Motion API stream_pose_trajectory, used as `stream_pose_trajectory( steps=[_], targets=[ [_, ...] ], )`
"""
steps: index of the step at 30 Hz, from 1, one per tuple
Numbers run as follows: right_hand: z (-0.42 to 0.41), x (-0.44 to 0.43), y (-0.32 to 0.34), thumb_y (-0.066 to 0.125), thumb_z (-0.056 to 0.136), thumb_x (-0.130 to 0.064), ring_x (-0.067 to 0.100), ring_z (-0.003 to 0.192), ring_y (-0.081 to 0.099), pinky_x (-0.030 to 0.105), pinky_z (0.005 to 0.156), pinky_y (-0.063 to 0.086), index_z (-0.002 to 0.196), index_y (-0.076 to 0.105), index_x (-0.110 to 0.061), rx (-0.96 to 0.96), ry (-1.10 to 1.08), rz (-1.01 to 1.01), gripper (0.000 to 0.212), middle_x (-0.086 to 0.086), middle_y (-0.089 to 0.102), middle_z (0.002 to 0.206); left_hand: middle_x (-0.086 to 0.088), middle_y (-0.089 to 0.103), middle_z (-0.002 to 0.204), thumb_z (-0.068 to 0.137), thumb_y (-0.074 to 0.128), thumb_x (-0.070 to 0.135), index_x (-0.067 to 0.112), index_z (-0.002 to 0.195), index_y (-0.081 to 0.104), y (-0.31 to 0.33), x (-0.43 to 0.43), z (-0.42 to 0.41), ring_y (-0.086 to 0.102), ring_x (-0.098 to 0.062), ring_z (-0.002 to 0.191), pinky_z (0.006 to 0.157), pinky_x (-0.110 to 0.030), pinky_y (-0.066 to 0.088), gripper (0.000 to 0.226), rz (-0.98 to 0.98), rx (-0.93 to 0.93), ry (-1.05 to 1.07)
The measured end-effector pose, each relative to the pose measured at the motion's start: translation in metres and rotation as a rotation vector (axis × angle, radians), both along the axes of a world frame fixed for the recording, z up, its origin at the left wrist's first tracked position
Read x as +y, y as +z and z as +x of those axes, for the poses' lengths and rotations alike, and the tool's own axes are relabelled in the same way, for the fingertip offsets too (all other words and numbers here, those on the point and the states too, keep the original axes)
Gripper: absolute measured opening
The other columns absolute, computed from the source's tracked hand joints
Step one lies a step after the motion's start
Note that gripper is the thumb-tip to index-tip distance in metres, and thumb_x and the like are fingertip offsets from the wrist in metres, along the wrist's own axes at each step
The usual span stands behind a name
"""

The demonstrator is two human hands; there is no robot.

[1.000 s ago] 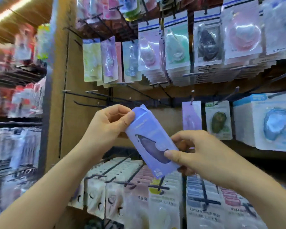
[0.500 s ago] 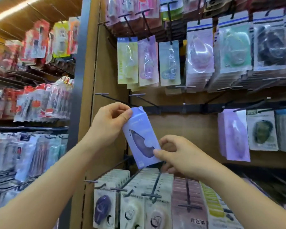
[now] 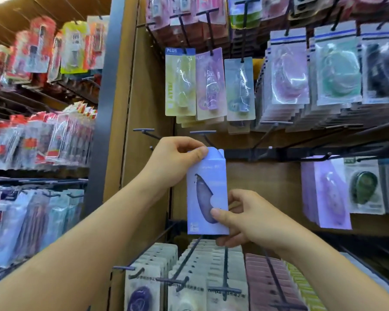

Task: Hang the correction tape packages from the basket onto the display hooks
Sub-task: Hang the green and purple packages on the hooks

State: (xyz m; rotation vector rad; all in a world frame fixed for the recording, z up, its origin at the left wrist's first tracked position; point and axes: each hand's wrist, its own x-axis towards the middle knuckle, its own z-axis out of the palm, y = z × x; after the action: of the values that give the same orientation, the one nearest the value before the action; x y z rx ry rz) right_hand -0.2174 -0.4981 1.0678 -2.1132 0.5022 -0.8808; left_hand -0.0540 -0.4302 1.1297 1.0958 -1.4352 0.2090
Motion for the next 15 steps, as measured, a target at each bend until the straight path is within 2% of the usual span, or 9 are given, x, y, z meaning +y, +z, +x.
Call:
stream_pose_trajectory(
  steps=[2,4,6,8,9,12,15],
  targets=[
    [-0.001,0.000,0.001,0.065,0.095,-0.026,0.032,0.077,0.075,0.046,0.079,0.061,0.112,0.058,-0.013,0.037,0.017,0.025,0.022,0.014,0.073,0.098,0.005,0.070,0.072,0.093,0.066,0.022,0.020,0.082,0.072,-0.001,-0.002,-0.002,0.063,-0.005,0.065,0.053,-0.014,0.048,0.013,0.100,0.191,-0.121],
    [-0.001,0.000,0.002,0.063,0.096,-0.029,0.030,0.075,0.075,0.037,0.071,0.062,0.111,0.058,-0.015,0.064,0.028,0.051,0.021,0.013,0.073,0.098,0.003,0.069,0.070,0.096,0.062,0.025,0.017,0.085,0.072,-0.003,-0.005,-0.005,0.061,-0.010,0.061,0.048,-0.014,0.045,0.017,0.179,0.360,-0.219],
    [0.001,0.000,0.002,0.061,0.097,-0.031,0.028,0.071,0.074,0.030,0.062,0.060,0.110,0.059,-0.015,0.064,0.031,0.078,0.021,0.015,0.075,0.093,0.002,0.070,0.076,0.099,0.056,0.033,0.019,0.097,0.069,-0.008,-0.008,-0.006,0.062,-0.012,0.062,0.050,-0.017,0.047,0.020,0.229,0.439,-0.281],
    [0.004,-0.002,0.002,0.058,0.098,-0.033,0.024,0.065,0.071,0.026,0.057,0.058,0.111,0.059,-0.011,0.033,0.030,0.120,0.026,0.018,0.075,0.085,0.002,0.072,0.093,0.098,0.056,0.039,0.026,0.118,0.059,-0.017,-0.007,-0.005,0.068,-0.011,0.073,0.059,-0.024,0.053,0.024,0.261,0.438,-0.276],
    [0.006,-0.004,0.003,0.058,0.099,-0.033,0.021,0.061,0.070,0.025,0.055,0.057,0.111,0.060,-0.009,0.010,0.030,0.138,0.028,0.020,0.075,0.083,0.002,0.071,0.099,0.096,0.060,0.035,0.030,0.125,0.052,-0.023,-0.006,-0.003,0.071,-0.012,0.078,0.063,-0.027,0.056,0.030,0.271,0.424,-0.269],
    [0.013,-0.008,0.008,0.057,0.099,-0.034,0.016,0.052,0.064,0.020,0.046,0.051,0.109,0.061,-0.011,-0.077,0.006,0.148,0.026,0.018,0.073,0.074,-0.007,0.074,0.102,0.089,0.069,0.010,0.036,0.129,0.048,-0.042,-0.001,0.005,0.075,-0.022,0.085,0.073,-0.036,0.061,0.053,0.362,0.330,-0.278],
    [0.021,-0.015,0.011,0.055,0.100,-0.036,0.011,0.046,0.055,0.018,0.043,0.046,0.110,0.063,-0.018,-0.136,-0.046,0.125,0.023,0.012,0.071,0.068,-0.011,0.076,0.099,0.088,0.069,0.004,0.039,0.129,0.050,-0.046,-0.007,0.010,0.075,-0.025,0.085,0.074,-0.039,0.062,0.057,0.394,0.322,-0.271]
  ],
)
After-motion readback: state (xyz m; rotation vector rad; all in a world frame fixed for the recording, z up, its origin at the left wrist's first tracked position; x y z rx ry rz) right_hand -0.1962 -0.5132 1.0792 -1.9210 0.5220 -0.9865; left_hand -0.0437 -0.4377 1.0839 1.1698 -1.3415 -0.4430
